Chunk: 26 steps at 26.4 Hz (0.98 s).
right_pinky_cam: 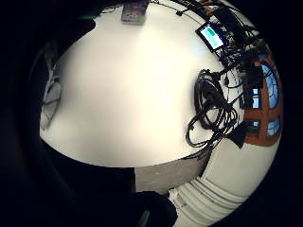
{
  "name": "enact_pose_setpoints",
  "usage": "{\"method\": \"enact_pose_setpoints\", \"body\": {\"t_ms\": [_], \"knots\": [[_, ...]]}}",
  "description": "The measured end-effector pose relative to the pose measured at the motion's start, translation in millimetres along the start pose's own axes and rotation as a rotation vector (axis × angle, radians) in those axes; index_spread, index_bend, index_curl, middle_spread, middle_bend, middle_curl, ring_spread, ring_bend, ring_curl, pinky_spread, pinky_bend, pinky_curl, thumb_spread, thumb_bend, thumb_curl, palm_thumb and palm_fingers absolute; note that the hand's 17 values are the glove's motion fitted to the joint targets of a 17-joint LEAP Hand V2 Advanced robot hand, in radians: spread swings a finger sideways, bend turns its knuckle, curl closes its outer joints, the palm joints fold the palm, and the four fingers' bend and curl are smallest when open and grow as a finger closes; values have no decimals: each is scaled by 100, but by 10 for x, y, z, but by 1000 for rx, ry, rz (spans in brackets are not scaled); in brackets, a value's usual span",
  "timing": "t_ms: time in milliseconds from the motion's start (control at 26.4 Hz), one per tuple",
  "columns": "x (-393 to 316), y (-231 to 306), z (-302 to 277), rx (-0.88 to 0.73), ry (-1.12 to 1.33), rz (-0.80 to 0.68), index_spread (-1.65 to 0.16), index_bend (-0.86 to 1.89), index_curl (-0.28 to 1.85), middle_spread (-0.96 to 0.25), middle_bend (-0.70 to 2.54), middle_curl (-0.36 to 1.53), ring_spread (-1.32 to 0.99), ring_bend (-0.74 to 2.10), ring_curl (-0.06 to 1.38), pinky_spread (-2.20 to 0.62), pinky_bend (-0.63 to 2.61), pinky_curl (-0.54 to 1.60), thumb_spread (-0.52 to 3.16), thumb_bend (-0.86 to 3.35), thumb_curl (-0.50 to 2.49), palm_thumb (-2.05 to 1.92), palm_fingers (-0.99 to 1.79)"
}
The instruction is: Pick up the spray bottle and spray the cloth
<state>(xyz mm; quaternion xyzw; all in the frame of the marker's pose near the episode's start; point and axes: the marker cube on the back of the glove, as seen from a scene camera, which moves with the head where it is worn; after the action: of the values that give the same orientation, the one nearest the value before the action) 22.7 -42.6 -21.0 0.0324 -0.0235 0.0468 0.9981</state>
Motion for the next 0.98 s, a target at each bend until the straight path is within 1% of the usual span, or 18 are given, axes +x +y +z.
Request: {"method": "enact_pose_setpoints", "body": {"t_ms": [76, 227, 454, 567, 681, 832, 983], "knots": [[94, -27, -84, 16, 0, -1, -34, 13, 24, -1, 23, 27, -6, 41, 26, 18, 23, 25, 111, 11, 20, 47, 51], [190, -265, -244, 91, -27, 19, -34, 12, 24, -2, 24, 29, -7, 43, 27, 17, 25, 27, 113, 10, 22, 51, 57], [184, -869, -393, 250, -201, 82, -34, 9, 22, -5, 29, 32, -10, 46, 29, 13, 28, 29, 115, 10, 25, 57, 69], [371, -970, -562, 276, -295, 93, -33, 7, 21, -6, 31, 34, -11, 48, 30, 10, 30, 30, 116, 10, 27, 61, 76], [490, -1175, -637, 296, -359, 151, -32, 7, 21, -7, 33, 35, -12, 51, 32, 8, 31, 31, 117, 10, 28, 63, 80], [573, -1405, -638, 310, -455, 209, -31, 6, 20, -8, 33, 36, -12, 53, 34, 6, 32, 33, 117, 8, 30, 64, 78], [579, -1575, -641, 349, -522, 210, -30, 5, 18, -8, 33, 38, -13, 54, 36, 5, 35, 35, 115, 5, 31, 64, 75]]}}
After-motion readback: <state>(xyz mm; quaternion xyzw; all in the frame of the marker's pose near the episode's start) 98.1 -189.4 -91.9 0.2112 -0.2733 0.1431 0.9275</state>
